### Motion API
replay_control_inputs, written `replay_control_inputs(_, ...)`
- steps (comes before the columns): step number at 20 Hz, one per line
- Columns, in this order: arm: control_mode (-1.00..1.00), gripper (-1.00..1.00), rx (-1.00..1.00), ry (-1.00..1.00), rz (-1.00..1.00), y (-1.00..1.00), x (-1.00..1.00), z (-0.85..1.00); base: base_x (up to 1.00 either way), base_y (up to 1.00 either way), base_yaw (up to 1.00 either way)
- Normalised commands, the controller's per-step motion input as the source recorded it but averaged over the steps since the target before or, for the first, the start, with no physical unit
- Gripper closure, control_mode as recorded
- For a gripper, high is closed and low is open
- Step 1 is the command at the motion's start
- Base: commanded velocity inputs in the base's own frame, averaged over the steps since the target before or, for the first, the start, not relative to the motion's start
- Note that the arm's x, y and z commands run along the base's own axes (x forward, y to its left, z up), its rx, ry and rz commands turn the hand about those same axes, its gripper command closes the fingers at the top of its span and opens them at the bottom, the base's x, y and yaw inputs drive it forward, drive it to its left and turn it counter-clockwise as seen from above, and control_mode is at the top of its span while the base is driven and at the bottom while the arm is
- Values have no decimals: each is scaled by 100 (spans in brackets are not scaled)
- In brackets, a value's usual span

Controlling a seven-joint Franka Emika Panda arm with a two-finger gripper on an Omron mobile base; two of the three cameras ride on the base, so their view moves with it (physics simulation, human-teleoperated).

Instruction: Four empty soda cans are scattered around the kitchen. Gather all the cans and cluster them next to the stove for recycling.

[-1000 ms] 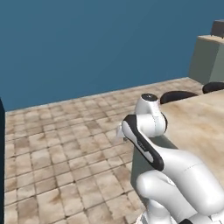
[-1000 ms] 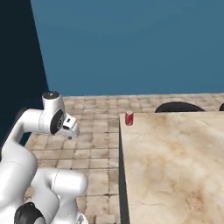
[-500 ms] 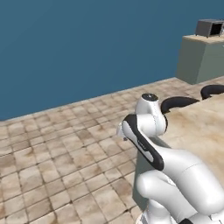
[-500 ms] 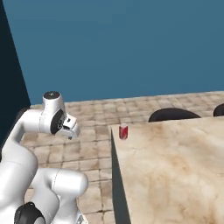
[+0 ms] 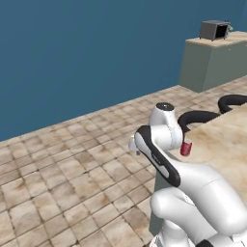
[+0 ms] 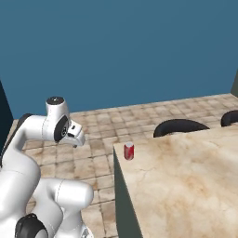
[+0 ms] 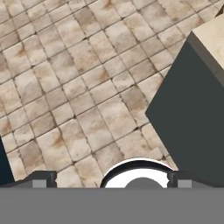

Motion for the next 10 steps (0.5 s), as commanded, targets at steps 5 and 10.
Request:
replay_control_inputs(5, 100, -100, 0, 0, 0, 0, 0, 0, 1, 3, -1)
replay_control_inputs(10, 100, -100, 0, 0, 0, 0, 0, 0, 0, 0, 0)
